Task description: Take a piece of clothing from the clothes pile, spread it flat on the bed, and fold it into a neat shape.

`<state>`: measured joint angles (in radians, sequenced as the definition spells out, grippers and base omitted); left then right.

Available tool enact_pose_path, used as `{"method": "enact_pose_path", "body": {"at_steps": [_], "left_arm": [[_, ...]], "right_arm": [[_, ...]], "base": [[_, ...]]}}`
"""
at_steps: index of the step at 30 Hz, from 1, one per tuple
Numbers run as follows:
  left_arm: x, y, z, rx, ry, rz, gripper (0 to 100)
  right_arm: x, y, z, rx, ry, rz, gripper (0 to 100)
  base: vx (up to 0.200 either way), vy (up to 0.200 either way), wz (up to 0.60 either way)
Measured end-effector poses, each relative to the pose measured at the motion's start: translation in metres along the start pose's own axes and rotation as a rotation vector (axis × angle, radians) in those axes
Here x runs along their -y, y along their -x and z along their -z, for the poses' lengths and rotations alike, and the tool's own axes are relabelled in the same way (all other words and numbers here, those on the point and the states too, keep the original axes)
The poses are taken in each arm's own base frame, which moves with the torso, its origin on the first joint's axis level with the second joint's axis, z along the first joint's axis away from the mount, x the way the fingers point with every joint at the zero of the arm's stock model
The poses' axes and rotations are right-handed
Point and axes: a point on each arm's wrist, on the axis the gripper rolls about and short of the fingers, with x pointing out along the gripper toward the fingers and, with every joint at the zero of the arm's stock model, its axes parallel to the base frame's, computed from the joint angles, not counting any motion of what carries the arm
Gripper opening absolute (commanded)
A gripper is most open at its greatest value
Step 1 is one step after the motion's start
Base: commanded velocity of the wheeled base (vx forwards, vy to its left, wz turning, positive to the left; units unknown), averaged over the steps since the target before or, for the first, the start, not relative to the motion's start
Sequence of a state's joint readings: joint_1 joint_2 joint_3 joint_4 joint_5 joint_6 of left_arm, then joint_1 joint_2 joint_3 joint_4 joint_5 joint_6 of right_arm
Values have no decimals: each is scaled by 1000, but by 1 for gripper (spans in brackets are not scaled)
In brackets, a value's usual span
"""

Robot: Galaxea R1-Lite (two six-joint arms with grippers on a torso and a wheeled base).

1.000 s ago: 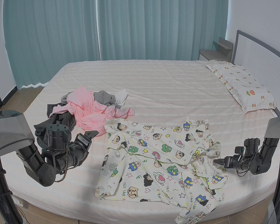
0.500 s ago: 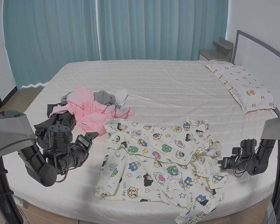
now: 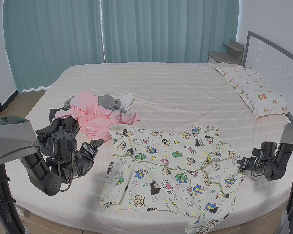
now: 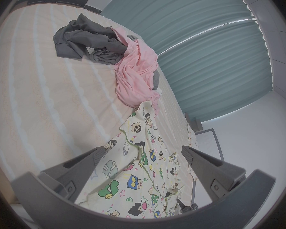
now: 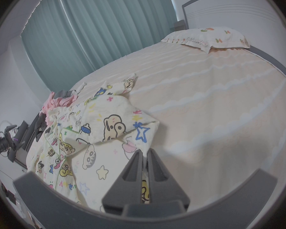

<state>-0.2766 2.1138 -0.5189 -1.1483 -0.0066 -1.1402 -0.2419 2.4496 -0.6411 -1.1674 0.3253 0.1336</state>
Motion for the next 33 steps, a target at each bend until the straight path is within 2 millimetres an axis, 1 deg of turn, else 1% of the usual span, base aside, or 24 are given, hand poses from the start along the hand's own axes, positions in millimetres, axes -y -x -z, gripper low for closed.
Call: {"method": "enact_pose_path", "body": {"at_steps": [4, 8, 15, 22, 23, 29, 33], "left_arm": [[-1, 0, 2, -3, -3, 4, 100], [-1, -1, 4, -7, -5, 3, 100], [-3, -2, 6, -15, -7, -3, 100], [-4, -4, 19, -54, -22, -11, 100], [-4, -4, 21, -61, -26, -12, 100], [-4, -3, 44, -131, -57, -17, 100], [-2, -2, 70, -202, -95, -14, 100]], "right_arm": [[15, 2, -10, 42, -16, 30, 0], [25, 2, -18, 74, -24, 49, 0], [36, -1, -29, 121, -25, 66, 0], [46, -3, -35, 153, -37, 83, 0], [47, -4, -35, 155, -38, 84, 100], [49, -5, -36, 162, -40, 89, 100], [48, -5, -33, 151, -44, 85, 100]], "base": [[0, 0, 0], [0, 0, 0], [0, 0, 0], [0, 0, 0], [0, 0, 0], [0, 0, 0], [0, 0, 0]]}}
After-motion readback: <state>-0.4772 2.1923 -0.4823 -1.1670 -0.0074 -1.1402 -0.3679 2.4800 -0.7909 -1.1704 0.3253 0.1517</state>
